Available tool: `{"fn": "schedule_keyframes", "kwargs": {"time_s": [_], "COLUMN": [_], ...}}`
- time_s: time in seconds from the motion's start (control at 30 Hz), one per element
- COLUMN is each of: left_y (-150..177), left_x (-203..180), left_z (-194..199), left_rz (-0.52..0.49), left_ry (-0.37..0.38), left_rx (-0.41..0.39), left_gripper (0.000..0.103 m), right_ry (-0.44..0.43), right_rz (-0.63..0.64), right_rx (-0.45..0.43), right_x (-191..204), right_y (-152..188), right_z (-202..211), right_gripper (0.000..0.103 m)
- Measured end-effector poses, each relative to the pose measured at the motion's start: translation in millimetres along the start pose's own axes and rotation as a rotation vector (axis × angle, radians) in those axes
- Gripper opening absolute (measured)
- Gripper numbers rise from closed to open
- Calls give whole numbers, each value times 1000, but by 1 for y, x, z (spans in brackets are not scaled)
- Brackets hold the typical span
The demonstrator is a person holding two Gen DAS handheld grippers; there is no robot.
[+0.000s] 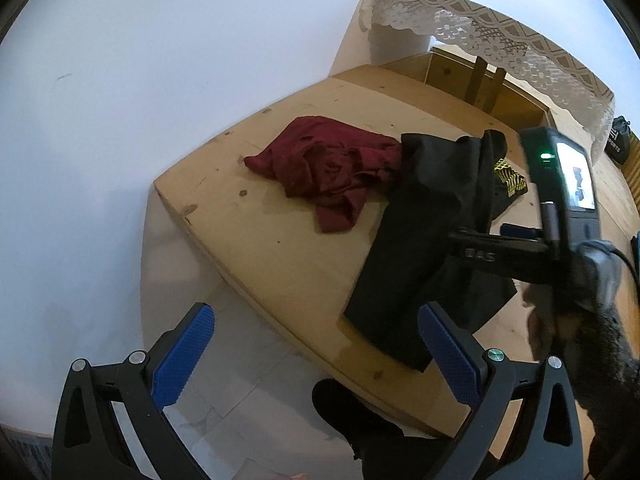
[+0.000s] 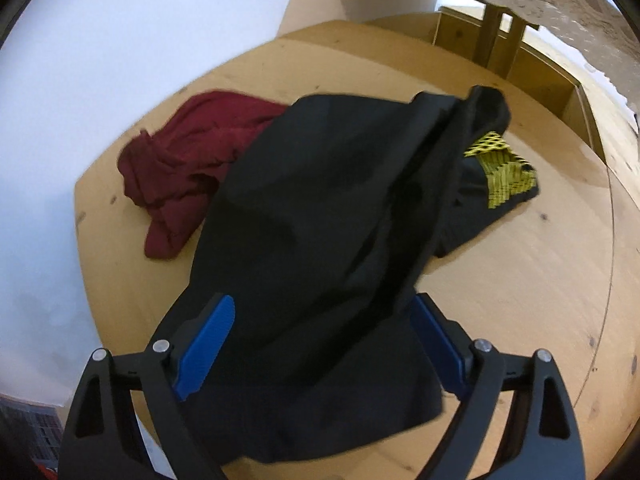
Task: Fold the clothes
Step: 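Grasp the black garment with the right tool and lift it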
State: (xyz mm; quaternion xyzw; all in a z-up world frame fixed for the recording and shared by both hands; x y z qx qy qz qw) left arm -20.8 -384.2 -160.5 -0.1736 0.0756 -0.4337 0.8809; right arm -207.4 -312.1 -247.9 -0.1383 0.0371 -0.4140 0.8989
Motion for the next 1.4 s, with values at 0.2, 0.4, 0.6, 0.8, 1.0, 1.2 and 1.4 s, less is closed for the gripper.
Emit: {"fn": "schedule_keyframes", "kwargs": {"time_s": [0.2,0.4,0.6,0.8,1.0,1.2,1.4], "left_y": [0,0,0,1,2,14,33], "left_x": [9,14,14,6,-21,-81,-169], "left_z": [-1,-2,2,16,44,69,69], "left_rz": [9,18,23,4,-57,-190,-362], "left_ry": [-5,-10,-9,-31,-40,-9,74], "left_rx": [5,8,11,-11,-58,-90,-62], "left_gripper": [102,102,102,102,102,102,102], "right_ry": [27,42,-54,-153,-173,16,330], "right_rz": [56,103,116,9,-59,-131,-280], "right_rx": [29,31,14,-49,-171,-142,101], "right_x": [24,30,16,-34,-99,-189,-288], "right_y": [-8,-12,-18,-5,48,159,287], "right_z": [-25,-33,-11,51,148,199,187], "right_gripper": [89,37,9,8,7,8,25]}}
Point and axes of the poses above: each gripper's, at about its wrist camera, not at the fingertips, and z roughly against the way its jaws point, x to its left, y to its underside, the point moved 2 cm from there along -z, roughly the way its jaws point, and after that the axes turned 11 degrees about x, right-handed, at the moved point
